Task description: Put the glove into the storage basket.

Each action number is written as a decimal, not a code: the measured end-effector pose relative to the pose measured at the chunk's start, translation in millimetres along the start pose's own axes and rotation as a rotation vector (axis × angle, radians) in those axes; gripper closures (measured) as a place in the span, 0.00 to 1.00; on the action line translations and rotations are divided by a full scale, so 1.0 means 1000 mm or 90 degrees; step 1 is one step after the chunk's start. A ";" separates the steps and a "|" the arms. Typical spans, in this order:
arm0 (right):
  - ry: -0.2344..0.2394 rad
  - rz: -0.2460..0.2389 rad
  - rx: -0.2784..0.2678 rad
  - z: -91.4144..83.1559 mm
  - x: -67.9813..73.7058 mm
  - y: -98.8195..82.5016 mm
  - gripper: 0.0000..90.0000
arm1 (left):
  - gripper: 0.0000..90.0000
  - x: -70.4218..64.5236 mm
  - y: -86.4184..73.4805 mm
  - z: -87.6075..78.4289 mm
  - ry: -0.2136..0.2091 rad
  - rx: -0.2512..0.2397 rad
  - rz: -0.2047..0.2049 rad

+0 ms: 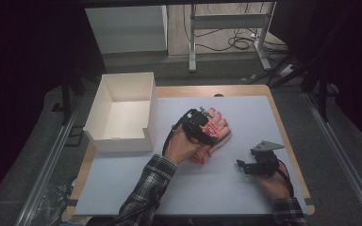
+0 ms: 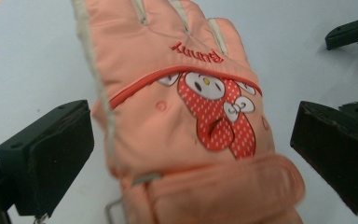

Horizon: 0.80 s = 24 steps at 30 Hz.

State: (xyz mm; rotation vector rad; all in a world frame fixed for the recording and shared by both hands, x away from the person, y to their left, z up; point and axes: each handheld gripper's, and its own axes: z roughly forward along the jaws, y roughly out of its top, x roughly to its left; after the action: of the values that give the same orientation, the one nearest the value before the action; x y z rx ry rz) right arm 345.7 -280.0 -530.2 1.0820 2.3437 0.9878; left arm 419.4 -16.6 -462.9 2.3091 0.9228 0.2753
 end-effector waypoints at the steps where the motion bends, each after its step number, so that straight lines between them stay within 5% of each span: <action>1: 0.000 0.000 0.000 0.000 0.000 0.000 0.26 | 0.00 0.000 0.000 0.000 0.000 0.000 0.000; 12: 0.000 0.000 0.000 0.000 0.000 0.000 0.26 | 0.00 0.000 -0.006 0.024 0.059 0.035 0.011; 16: -0.001 -0.002 0.002 0.000 0.000 0.000 0.26 | 0.00 -0.001 -0.006 0.020 0.057 0.014 0.014; 19: -0.001 -0.001 0.001 0.000 0.000 0.000 0.26 | 0.01 -0.001 -0.005 0.019 0.058 0.030 0.004; 24: 0.000 -0.002 0.002 0.000 0.000 0.000 0.26 | 0.14 -0.003 -0.006 0.015 0.065 0.040 -0.007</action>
State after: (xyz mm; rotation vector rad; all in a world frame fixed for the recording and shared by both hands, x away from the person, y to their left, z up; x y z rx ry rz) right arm 345.7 -280.1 -530.1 1.0791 2.3461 0.9834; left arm 419.7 -22.2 -478.2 2.3654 1.0072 0.3665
